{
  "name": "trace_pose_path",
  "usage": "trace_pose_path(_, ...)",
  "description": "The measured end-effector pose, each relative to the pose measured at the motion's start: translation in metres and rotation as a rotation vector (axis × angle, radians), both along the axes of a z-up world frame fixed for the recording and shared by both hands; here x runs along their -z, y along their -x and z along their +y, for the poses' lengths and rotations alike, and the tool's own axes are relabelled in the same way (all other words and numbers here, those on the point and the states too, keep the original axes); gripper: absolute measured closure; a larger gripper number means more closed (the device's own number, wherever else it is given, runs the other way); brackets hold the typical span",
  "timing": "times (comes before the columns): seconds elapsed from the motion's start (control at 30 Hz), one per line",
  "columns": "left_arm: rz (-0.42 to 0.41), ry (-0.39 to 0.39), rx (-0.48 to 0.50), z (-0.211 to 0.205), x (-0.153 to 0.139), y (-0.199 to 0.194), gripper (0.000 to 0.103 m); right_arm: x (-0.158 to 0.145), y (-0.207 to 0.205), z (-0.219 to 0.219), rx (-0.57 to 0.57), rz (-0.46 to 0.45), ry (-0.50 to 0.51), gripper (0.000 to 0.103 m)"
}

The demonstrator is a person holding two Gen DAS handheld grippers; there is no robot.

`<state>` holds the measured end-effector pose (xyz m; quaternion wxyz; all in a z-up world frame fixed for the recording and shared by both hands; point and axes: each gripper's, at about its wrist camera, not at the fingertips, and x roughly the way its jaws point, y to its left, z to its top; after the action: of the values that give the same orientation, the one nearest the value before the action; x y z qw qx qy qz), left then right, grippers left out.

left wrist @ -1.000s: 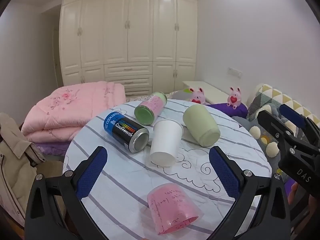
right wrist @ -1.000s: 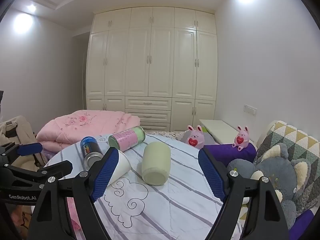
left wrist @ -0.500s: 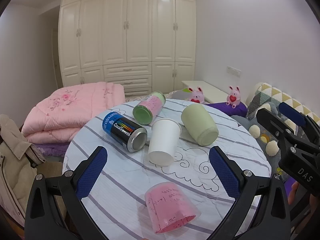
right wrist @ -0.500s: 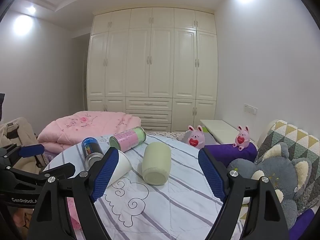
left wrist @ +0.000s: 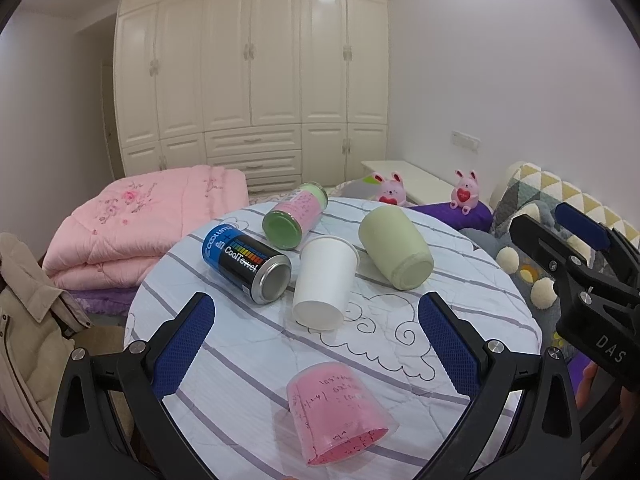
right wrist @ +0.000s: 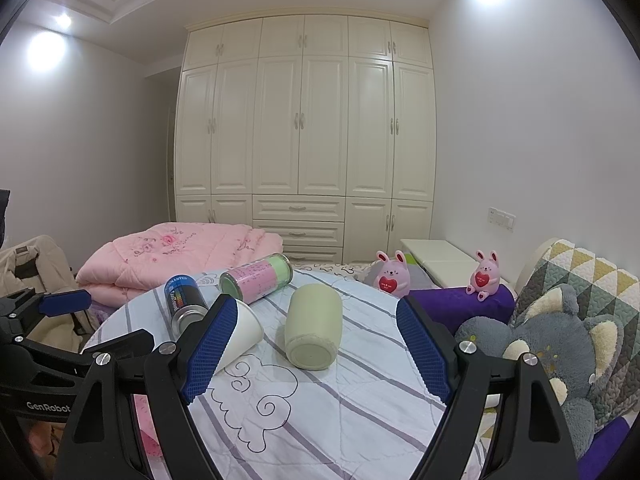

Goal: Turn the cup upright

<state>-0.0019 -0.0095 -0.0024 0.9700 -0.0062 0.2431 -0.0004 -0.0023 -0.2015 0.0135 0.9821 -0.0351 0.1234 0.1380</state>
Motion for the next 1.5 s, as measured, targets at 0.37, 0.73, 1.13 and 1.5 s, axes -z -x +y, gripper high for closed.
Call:
trace_pose_path(0.37, 0.004, -0.009, 0.013, -0.001, -0.002, 0.004, 0.000, 0.004, 0.001, 0.001, 0.017, 0.009, 0.013, 0.020)
trace_pose_path(0.73, 0.004, -0.017, -0.002, 0.007, -0.006, 0.005, 0.000, 0.008, -0.001, -0.005, 0.072, 0.074, -0.026, 0.020)
trace_pose_path(1.13, 0.020, -0.013, -0.006, 0.020, -0.007, 0.006, 0.000, 0.024, 0.002, 0.002, 0.162, 0.187, -0.071, 0.020)
trace_pose_path(1.5, -0.004, -0.031, 0.010, 0.038, -0.015, 0.016, 0.000, 0.026, 0.009, 0.011, 0.212, 0.212, -0.095, 0.020)
